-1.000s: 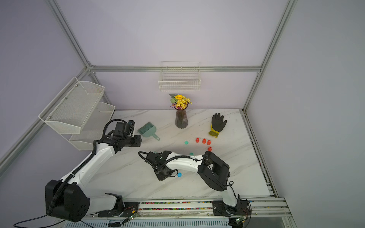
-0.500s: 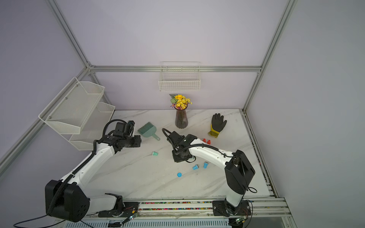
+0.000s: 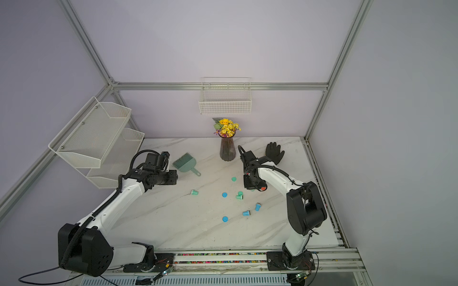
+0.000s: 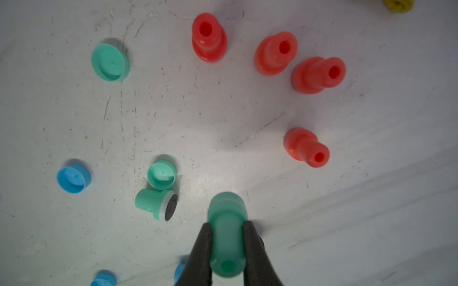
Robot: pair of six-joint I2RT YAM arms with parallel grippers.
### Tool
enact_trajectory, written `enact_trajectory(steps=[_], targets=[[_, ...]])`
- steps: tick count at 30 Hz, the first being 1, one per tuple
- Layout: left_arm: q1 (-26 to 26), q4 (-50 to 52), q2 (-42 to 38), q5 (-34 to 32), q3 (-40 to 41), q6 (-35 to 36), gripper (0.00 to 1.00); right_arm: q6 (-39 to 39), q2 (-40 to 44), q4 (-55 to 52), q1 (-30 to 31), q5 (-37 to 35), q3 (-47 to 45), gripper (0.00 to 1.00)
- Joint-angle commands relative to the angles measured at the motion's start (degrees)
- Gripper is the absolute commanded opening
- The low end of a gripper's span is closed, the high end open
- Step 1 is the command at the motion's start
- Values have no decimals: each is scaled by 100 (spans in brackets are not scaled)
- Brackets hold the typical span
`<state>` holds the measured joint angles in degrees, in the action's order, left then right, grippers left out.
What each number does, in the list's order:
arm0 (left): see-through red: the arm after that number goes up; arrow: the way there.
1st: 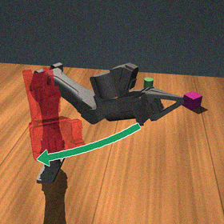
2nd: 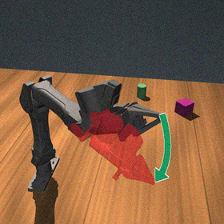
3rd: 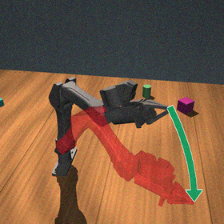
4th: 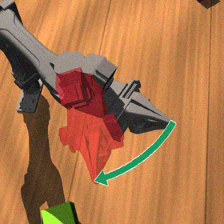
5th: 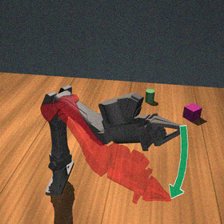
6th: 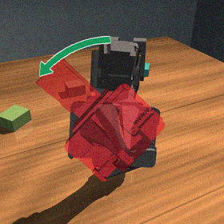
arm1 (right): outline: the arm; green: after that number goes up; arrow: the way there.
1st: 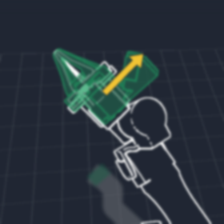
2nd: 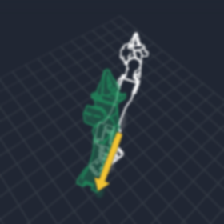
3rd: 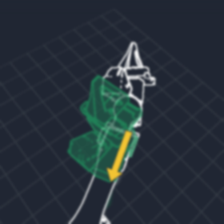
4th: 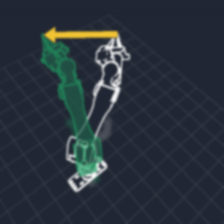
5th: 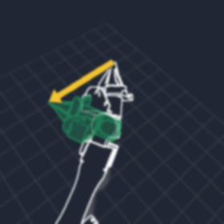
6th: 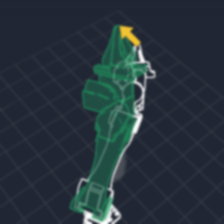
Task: Close the stamp cap
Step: Place the stamp at the center of the board.
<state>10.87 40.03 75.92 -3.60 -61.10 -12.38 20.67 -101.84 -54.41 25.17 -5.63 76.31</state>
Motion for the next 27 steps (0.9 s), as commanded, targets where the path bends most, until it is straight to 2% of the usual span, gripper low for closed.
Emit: enact_trajectory(steps=[1, 8, 11, 15, 21, 27], targets=[[-65, -28, -9, -17, -235, 113, 55, -229, -485, 351, -24, -254, 282, 2], [-77, -22, 11, -1, -244, 109, 55, -300, -986, 732, -84, -299, 404, 10], [-77, -14, 16, -18, -243, 113, 55, -279, -907, 743, -88, -308, 450, 23], [-85, -33, -16, -27, -234, 100, 55, -221, -547, 663, -84, -382, 594, 34], [-94, -39, -5, 8, -238, 104, 56, -203, -2, 162, -76, -418, 797, 36], [-103, -39, -20, 16, -250, 104, 56, 386, 933, -97, -75, -99, -221, 36]])
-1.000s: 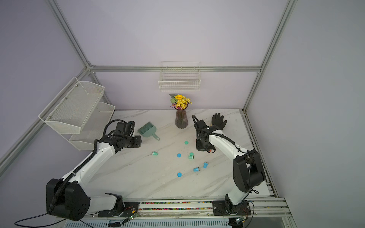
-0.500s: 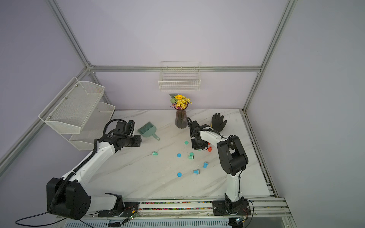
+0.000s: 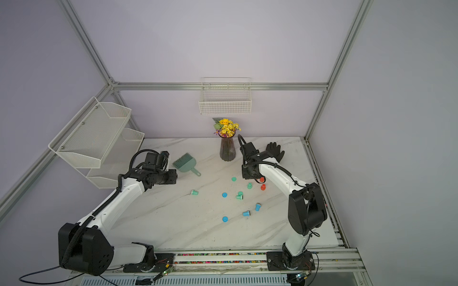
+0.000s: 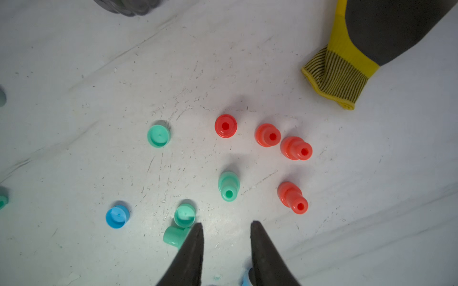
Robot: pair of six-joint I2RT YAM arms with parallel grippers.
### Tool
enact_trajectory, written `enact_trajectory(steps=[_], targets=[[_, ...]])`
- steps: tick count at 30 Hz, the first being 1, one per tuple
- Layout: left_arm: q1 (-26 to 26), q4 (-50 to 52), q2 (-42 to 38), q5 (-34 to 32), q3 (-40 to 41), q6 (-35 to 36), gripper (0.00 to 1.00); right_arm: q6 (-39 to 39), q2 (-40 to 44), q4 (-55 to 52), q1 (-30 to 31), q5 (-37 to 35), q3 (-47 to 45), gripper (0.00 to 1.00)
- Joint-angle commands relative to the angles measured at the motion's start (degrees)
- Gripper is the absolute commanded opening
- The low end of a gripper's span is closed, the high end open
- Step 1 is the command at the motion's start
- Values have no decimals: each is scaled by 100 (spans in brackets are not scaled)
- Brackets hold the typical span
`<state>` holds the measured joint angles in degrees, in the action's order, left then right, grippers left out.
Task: Close the stamp cap
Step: Place the stamp at the center of the board, then pick up the stamp from the center of the board.
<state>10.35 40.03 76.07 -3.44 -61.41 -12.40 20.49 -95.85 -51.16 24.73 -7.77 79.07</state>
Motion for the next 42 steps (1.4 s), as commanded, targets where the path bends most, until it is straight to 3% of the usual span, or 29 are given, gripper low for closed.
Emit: enact_trajectory(steps=[1, 8, 15, 25, 34, 42], targets=[[-51, -43, -37, 10, -222, 107, 56, 545, 543, -381, -30, 154, -778, 36], [-68, -62, 17, 124, -236, 107, 56, 1359, 1264, -145, 11, 348, -2016, 40], [-68, -59, 23, 99, -218, 107, 56, 2128, 1368, 577, 599, 336, -2788, 47], [-68, -60, 68, 124, -205, 97, 56, 2264, 1046, 1192, 656, -64, -3340, 33], [-68, -65, 91, 123, -186, 97, 56, 2132, 934, 1552, 656, -7, -3528, 18], [56, -15, -35, 693, -270, -182, 57, 1594, 1697, 1159, 656, -15, -3250, 10]])
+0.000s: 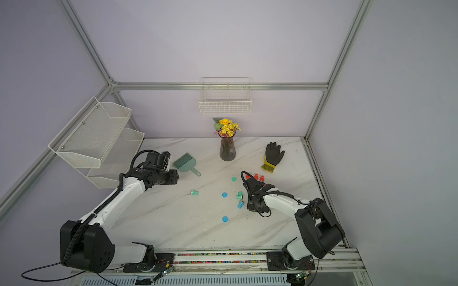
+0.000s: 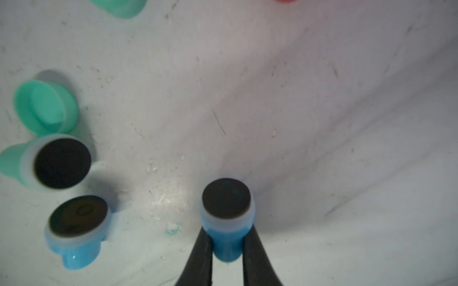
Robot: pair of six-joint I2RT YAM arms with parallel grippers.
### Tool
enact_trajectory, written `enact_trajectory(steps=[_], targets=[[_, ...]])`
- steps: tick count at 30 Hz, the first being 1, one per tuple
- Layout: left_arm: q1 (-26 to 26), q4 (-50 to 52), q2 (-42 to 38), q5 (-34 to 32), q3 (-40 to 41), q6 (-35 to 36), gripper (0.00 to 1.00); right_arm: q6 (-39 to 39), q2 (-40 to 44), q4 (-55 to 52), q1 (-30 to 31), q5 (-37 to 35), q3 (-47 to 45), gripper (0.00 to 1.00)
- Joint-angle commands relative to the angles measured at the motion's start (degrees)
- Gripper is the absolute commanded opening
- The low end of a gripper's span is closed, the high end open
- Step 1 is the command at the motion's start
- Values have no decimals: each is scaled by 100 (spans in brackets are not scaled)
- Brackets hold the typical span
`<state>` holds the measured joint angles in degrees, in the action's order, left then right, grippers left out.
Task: Close the stamp cap
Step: Pick up the stamp from the center of the board.
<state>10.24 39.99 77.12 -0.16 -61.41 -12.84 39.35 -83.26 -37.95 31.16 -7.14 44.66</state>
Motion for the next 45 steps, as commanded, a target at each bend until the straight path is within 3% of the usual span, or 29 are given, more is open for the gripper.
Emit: enact_trajectory(steps=[1, 9, 12, 15, 20, 26, 39, 45], targets=[[141, 0, -204, 542, -290, -279, 57, -521, 665, -162, 17, 15, 258, 10], [1142, 350, -143, 1462, -1145, -1280, 58, -2963, 1490, 1521, 24, 2188, 207, 7], [1568, 428, -16, 1590, -1537, -1546, 59, -3561, 1644, 2134, 31, 2657, 78, 1], [1929, 492, 137, 1765, -1796, -1824, 59, -4488, 1893, 2797, 31, 3446, -115, 0], [2571, 527, 480, 1888, -2041, -2238, 60, -5783, 2122, 3350, 40, 4161, -323, 0], [3111, 567, 860, 1959, -2288, -2517, 61, -6547, 1989, 3160, 87, 4526, -160, 0], [3234, 818, 1054, 2340, -2411, -2793, 50, -6627, 2037, 3164, 163, 3898, -129, 0], [3265, 818, 1178, 2450, -2457, -2847, 51, -6510, 1922, 3137, 185, 3737, 6, 0]])
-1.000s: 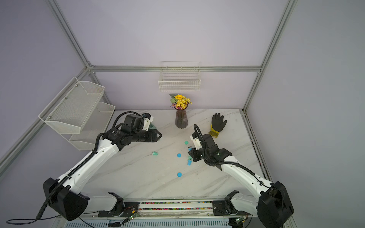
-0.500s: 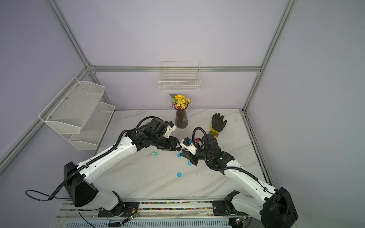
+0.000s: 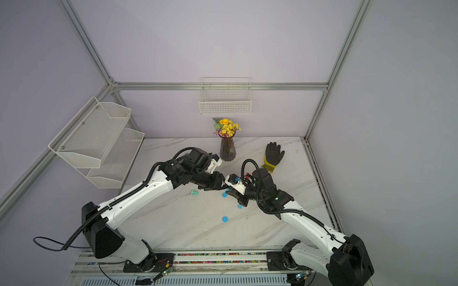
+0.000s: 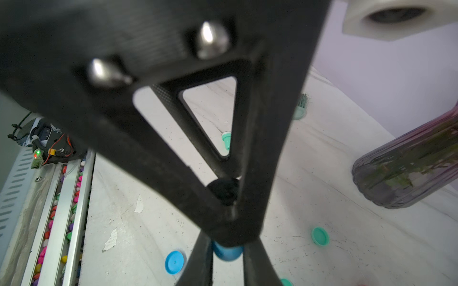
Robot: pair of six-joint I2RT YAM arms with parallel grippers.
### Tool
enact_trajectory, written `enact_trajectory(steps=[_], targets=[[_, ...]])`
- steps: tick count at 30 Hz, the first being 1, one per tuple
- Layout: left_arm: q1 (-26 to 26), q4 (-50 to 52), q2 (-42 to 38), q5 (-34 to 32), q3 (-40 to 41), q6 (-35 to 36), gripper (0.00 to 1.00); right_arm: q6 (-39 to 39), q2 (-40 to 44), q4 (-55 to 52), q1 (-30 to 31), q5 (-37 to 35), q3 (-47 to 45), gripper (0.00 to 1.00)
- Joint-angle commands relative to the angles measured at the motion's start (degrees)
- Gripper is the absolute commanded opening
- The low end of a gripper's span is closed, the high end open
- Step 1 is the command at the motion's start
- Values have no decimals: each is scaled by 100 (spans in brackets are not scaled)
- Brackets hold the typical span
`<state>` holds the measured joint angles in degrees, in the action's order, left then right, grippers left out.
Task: Close the stamp cap
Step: Pick up the stamp from the center of the board.
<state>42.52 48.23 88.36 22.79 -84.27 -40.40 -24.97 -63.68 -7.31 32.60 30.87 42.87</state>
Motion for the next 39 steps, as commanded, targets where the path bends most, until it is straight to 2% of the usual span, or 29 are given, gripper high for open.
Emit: enact_trajectory(steps=[1, 7, 14, 17, 20, 25, 30, 35, 39], targets=[[38, -6, 62, 172, -169, -82, 50, -87, -40, 72, 40, -40, 191, 0], [36, -6, 98, 187, -195, -47, 37, -156, -48, -97, 54, -13, 257, 0], [37, -69, 10, 112, -274, -7, 29, -209, 189, 46, 62, 1, 99, 0], [37, -305, -143, 153, -275, -9, 24, -45, 346, 253, 67, -13, 45, 12], [-21, -817, -468, 354, -170, -148, 22, 260, 702, 811, 61, -72, -150, 30], [-250, -1864, -1139, 1090, 52, -799, 18, 966, 1391, 2261, 62, 13, -481, 48], [-398, -2485, -1432, 1829, -95, -1438, 18, 1746, 1578, 3727, 62, -2, -551, 53], [-411, -2996, -1504, 2486, -342, -1963, 17, 2439, 1193, 4457, 59, 141, -153, 52], [-411, -3324, -1567, 2737, -378, -2244, 16, 3053, 842, 5409, 62, 335, 79, 52]])
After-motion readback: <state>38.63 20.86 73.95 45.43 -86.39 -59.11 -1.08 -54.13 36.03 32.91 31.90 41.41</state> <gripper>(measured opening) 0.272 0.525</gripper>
